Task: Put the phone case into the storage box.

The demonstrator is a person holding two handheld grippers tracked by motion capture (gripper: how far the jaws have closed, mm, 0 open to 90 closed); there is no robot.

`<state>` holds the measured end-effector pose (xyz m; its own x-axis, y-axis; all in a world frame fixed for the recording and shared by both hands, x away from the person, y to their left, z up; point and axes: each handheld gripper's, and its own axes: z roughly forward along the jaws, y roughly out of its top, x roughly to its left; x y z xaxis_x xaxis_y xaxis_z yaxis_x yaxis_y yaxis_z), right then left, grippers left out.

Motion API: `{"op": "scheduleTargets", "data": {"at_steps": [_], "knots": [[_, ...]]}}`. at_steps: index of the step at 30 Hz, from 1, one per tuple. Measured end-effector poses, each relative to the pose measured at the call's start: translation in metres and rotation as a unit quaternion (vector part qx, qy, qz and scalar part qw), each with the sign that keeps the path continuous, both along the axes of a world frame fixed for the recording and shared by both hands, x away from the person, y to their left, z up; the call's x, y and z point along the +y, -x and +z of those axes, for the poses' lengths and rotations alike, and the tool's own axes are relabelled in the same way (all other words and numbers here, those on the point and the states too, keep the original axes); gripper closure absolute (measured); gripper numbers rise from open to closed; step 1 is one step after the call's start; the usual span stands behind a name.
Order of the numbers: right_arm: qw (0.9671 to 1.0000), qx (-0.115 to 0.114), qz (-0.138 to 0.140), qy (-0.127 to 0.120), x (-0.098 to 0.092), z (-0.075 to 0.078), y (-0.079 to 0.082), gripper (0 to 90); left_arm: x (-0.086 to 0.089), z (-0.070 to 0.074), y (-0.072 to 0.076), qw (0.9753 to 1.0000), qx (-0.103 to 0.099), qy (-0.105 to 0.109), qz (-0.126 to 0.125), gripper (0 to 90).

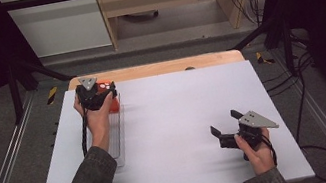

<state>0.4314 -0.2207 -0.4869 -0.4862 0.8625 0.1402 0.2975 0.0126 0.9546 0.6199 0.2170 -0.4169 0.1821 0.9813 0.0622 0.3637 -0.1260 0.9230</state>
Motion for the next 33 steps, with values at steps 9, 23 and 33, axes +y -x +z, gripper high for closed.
{"op": "scheduleTargets", "data": {"at_steps": [9, 23, 33], "knots": [[1.0000, 0.001, 0.000, -0.001, 0.0000, 0.0000, -0.0001, 3.2, -0.0004, -0.0002, -0.0001, 1.0000, -0.001, 0.002, 0.006, 15.3], [1.0000, 0.001, 0.002, 0.000, 0.0002, -0.0002, -0.0001, 3.2, 0.0016, -0.0013, -0.0016, 0.9999, 0.002, 0.015, 0.000, 12.6], [1.0000, 0.002, 0.002, -0.001, 0.0002, 0.0000, 0.0000, 3.2, 0.0028, 0.0002, -0.0014, 0.9996, -0.009, 0.023, -0.009, 7.5]]}}
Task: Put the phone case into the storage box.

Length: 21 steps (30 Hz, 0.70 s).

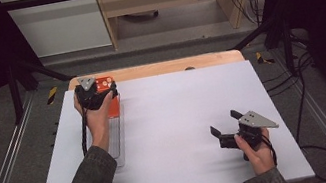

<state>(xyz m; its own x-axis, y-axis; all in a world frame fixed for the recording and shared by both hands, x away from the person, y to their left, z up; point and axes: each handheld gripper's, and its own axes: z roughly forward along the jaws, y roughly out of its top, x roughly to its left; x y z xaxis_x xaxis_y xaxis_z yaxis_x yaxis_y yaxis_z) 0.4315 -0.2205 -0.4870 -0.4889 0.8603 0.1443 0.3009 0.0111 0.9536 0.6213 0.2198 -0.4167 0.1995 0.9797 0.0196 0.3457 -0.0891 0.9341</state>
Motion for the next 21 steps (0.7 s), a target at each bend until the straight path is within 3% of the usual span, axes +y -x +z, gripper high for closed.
{"op": "scheduleTargets", "data": {"at_steps": [21], "knots": [[1.0000, -0.001, -0.001, 0.000, 0.0000, 0.0003, 0.0003, 3.2, 0.0014, 0.0037, 0.0024, 0.9999, -0.003, 0.002, -0.013, 3.0]]}}
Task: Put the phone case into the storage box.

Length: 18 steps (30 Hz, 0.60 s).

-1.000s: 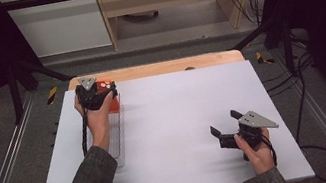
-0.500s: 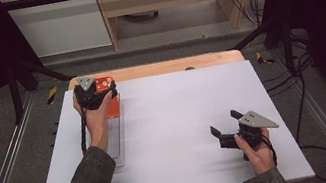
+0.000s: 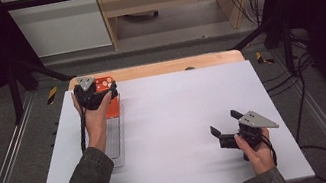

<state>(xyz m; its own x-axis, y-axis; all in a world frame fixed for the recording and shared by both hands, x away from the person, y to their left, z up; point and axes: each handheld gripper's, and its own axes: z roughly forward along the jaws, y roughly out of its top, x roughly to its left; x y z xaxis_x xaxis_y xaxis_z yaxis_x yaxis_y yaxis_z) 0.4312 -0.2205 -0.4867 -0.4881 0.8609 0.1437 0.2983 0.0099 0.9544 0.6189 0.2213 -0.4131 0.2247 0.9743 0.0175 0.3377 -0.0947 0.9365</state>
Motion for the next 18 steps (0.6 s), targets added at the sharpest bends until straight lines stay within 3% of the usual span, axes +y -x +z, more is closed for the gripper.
{"op": "scheduleTargets", "data": {"at_steps": [10, 12, 15, 18], "knots": [[1.0000, 0.001, -0.001, -0.002, 0.000, 0.000, 0.000, 3.1, -0.003, 0.005, 0.005, 0.9997, -0.005, -0.016, -0.017, 3.9], [1.0000, 0.000, -0.001, -0.001, 0.001, 0.000, 0.000, 3.1, -0.004, 0.006, 0.007, 0.9993, -0.010, -0.029, -0.021, 4.0], [1.0000, 0.000, -0.001, -0.001, 0.001, 0.000, 0.001, 3.1, -0.009, 0.009, 0.011, 0.9972, -0.018, -0.065, -0.033, 4.0], [1.0000, 0.000, -0.001, 0.000, 0.001, 0.000, 0.001, 3.1, -0.013, 0.010, 0.015, 0.9958, -0.023, -0.076, -0.044, 4.0]]}}
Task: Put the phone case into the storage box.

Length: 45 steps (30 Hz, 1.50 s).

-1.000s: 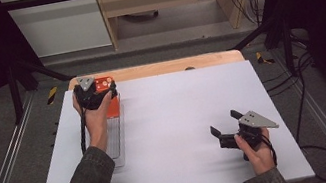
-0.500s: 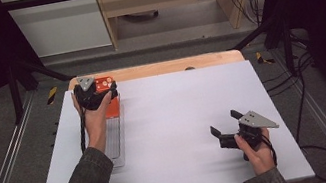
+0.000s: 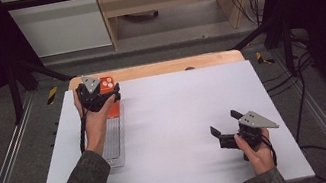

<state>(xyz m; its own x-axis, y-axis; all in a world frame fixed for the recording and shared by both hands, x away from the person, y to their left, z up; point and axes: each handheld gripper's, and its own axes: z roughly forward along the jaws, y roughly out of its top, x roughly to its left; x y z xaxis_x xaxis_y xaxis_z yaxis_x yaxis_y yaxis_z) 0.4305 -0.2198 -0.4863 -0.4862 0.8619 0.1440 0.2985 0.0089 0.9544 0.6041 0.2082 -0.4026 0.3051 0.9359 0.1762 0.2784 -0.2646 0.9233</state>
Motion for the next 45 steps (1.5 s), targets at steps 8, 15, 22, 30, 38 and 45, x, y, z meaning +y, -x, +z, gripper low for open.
{"op": "scheduleTargets", "data": {"at_steps": [8, 15, 22, 30, 38, 45], "knots": [[1.0000, 0.000, 0.001, 0.003, 0.001, 0.000, 0.000, 3.1, -0.009, 0.003, 0.011, 0.9997, -0.002, -0.010, -0.023, 3.6], [0.9999, -0.004, 0.000, 0.011, 0.002, 0.000, 0.000, 3.0, -0.015, 0.003, 0.020, 0.9990, 0.001, -0.016, -0.042, 3.5], [0.9999, -0.006, 0.001, 0.012, 0.003, 0.000, 0.001, 3.0, -0.018, 0.007, 0.028, 0.9981, 0.000, -0.019, -0.059, 3.5], [0.9999, -0.009, 0.001, 0.011, 0.003, 0.000, 0.001, 3.0, -0.019, 0.011, 0.038, 0.9970, 0.000, -0.017, -0.076, 3.5], [0.9999, -0.014, -0.002, 0.010, 0.005, 0.000, 0.002, 2.9, -0.022, 0.014, 0.049, 0.9957, -0.001, -0.010, -0.092, 3.3], [0.9998, -0.017, -0.003, 0.009, 0.005, 0.000, 0.002, 2.8, -0.025, 0.019, 0.060, 0.9937, -0.009, -0.010, -0.111, 2.2]]}}
